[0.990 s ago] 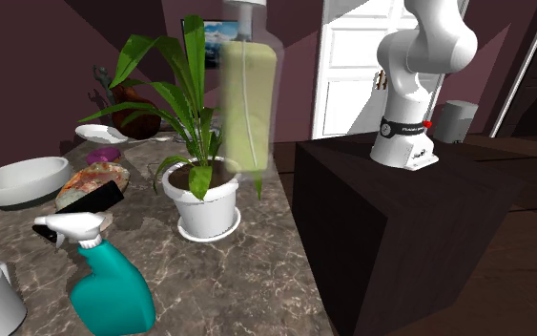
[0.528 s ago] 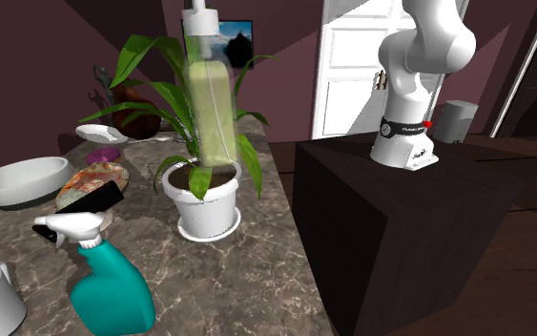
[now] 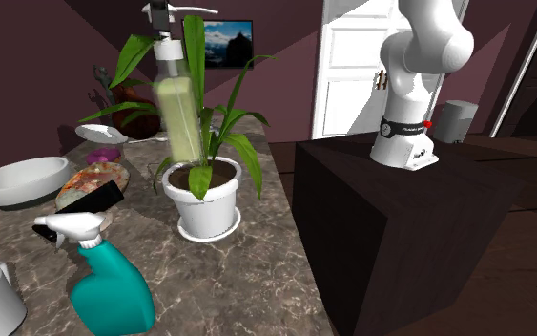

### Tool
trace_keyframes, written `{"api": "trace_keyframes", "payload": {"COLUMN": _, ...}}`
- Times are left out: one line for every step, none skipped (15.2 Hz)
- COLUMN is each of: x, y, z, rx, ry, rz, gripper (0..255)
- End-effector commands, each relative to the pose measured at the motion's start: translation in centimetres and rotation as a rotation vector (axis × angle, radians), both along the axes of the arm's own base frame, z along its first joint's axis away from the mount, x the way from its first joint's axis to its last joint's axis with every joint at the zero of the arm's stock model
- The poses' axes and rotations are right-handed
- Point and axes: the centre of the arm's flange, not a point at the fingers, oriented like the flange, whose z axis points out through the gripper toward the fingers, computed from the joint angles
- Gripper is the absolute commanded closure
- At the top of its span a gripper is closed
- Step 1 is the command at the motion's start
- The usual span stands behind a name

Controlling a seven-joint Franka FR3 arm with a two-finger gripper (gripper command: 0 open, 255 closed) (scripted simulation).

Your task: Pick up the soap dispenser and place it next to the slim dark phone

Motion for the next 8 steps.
{"api": "trace_keyframes", "payload": {"x": 1.2, "y": -2.0, "z": -0.8, "rx": 0.000, "ry": -0.001, "rz": 0.002, "gripper": 255}}
{"api": "trace_keyframes", "payload": {"x": 1.8, "y": -3.1, "z": -1.2, "rx": 0.000, "ry": -0.001, "rz": 0.002, "gripper": 255}}
{"api": "trace_keyframes", "payload": {"x": 2.4, "y": -4.3, "z": -1.6, "rx": 0.000, "ry": -0.001, "rz": 0.002, "gripper": 255}}
{"api": "trace_keyframes", "payload": {"x": 3.0, "y": -5.4, "z": -2.0, "rx": 0.000, "ry": -0.001, "rz": 0.002, "gripper": 255}}
{"api": "trace_keyframes", "payload": {"x": 3.6, "y": -6.5, "z": -2.3, "rx": 0.000, "ry": -0.001, "rz": 0.002, "gripper": 255}}
{"api": "trace_keyframes", "payload": {"x": 4.2, "y": -7.6, "z": -2.7, "rx": 0.000, "ry": -0.001, "rz": 0.002, "gripper": 255}}
{"api": "trace_keyframes", "payload": {"x": 4.8, "y": -8.8, "z": -3.1, "rx": 0.000, "ry": -0.001, "rz": 0.002, "gripper": 255}}
{"api": "trace_keyframes", "payload": {"x": 5.3, "y": -9.9, "z": -3.4, "rx": 0.000, "ry": -0.001, "rz": 0.002, "gripper": 255}}
